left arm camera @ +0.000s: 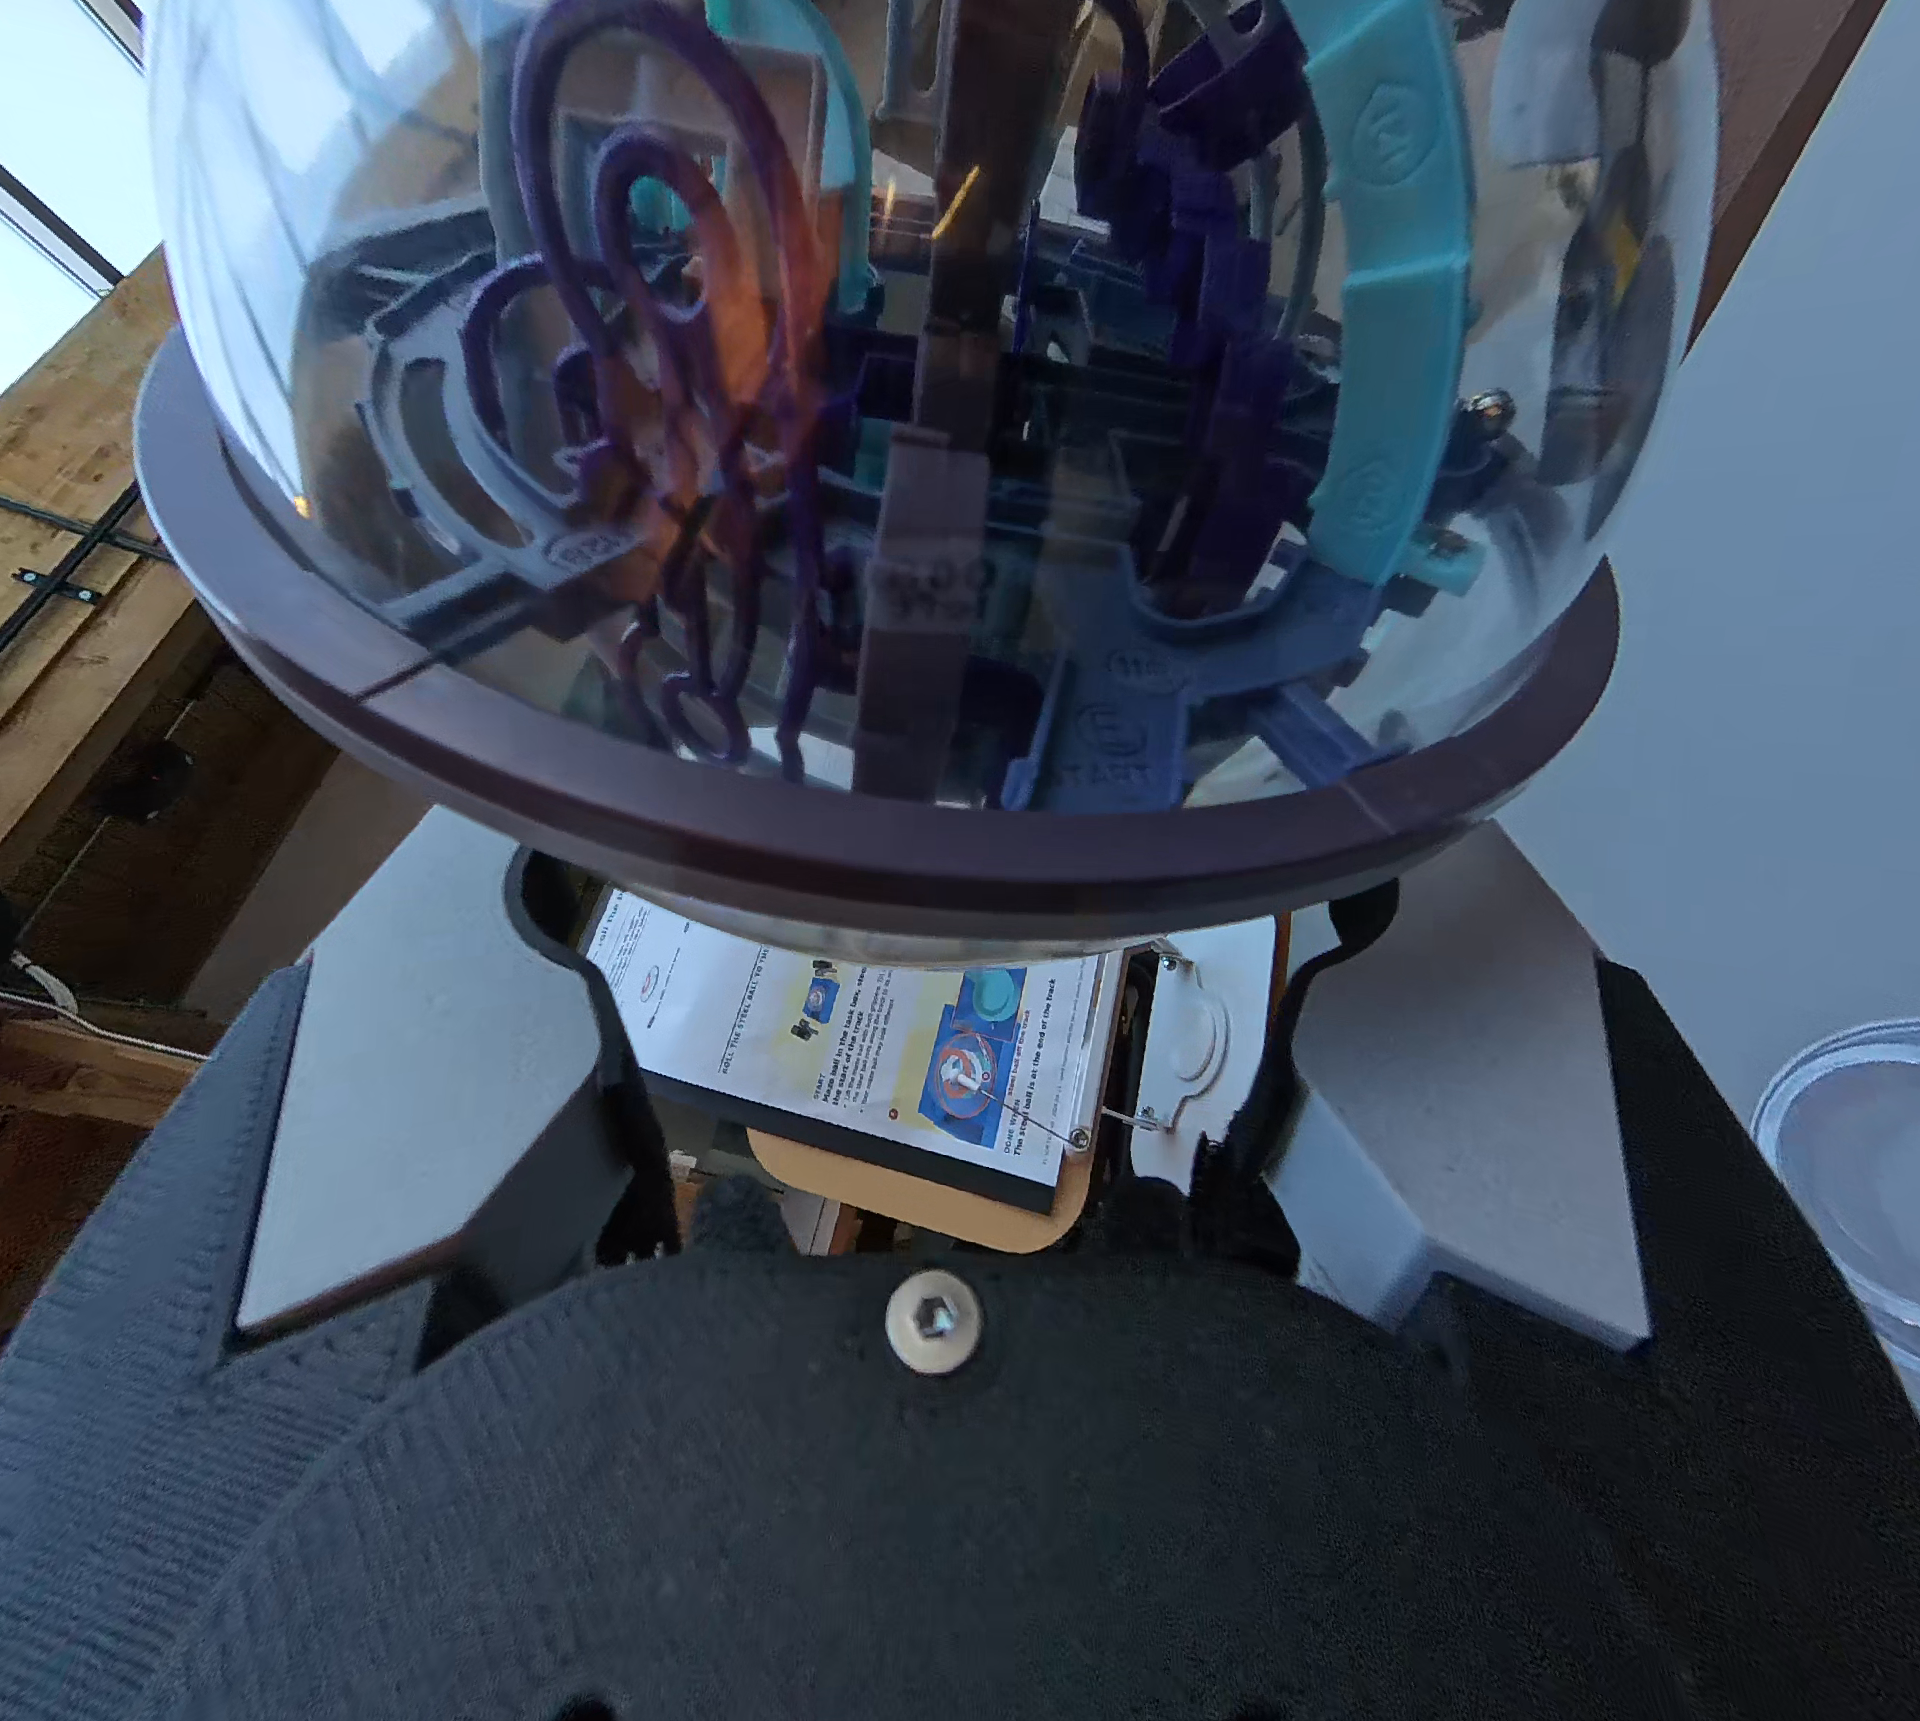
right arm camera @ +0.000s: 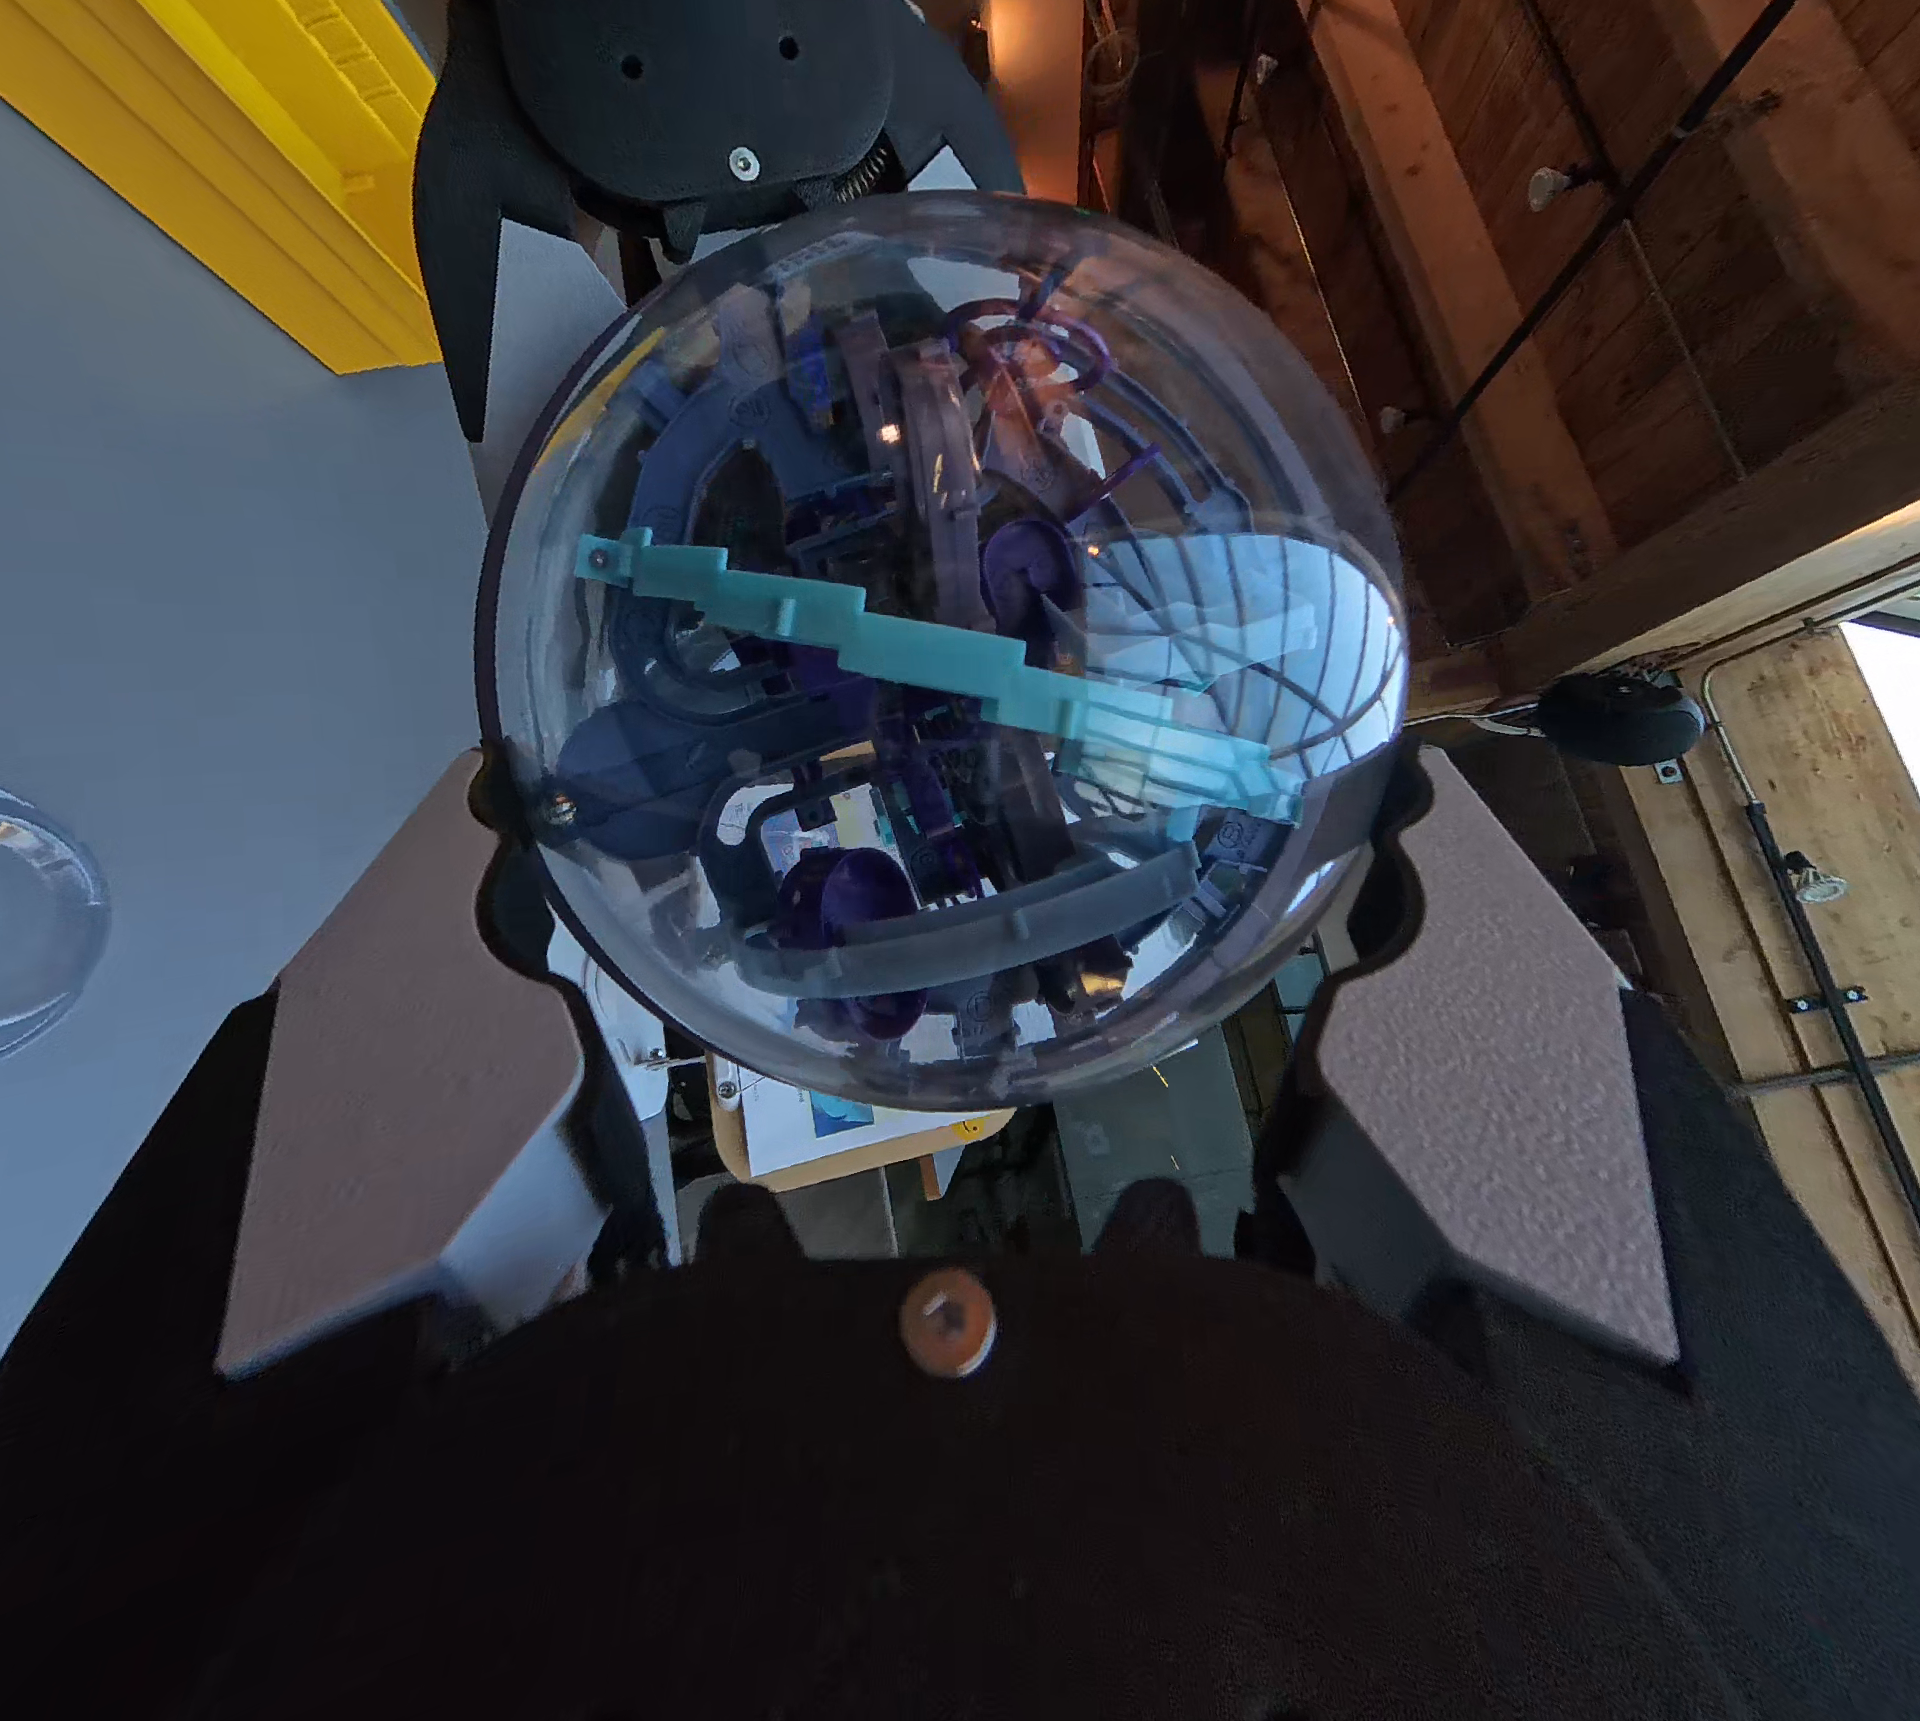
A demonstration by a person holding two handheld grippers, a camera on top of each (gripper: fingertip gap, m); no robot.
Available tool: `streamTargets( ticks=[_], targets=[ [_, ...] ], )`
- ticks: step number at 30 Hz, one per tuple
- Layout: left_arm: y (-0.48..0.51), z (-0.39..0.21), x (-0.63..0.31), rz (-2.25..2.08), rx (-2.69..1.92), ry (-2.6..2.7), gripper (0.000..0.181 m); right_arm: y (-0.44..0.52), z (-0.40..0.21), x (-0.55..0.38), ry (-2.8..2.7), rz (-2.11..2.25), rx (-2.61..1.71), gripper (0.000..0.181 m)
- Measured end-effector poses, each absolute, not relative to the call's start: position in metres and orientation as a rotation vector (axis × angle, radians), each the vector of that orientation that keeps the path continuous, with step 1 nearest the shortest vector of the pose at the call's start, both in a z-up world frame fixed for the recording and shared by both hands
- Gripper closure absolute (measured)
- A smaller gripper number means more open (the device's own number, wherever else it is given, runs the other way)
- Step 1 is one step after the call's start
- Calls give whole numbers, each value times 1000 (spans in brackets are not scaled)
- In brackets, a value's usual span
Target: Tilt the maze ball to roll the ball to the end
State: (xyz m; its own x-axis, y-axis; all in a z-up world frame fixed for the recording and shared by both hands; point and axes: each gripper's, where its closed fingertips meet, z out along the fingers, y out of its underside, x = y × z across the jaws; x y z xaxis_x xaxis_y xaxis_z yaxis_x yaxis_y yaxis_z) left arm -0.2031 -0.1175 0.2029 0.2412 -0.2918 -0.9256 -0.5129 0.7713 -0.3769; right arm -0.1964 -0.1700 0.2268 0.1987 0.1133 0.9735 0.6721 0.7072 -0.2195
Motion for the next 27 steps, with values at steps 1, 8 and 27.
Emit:
streamTargets(
  ticks=[1,8,27],
  targets=[
    [-117,200,-204,165,-733,1351,34,-169,224,-197,-1343,-440,-731,24],
    [-111,173,-212,135,-761,1324,33,-162,198,-206,-1384,-425,-747,24],
    [-98,120,-243,159,-821,1330,34,-147,147,-233,-1390,-337,-728,24]
  ],
)
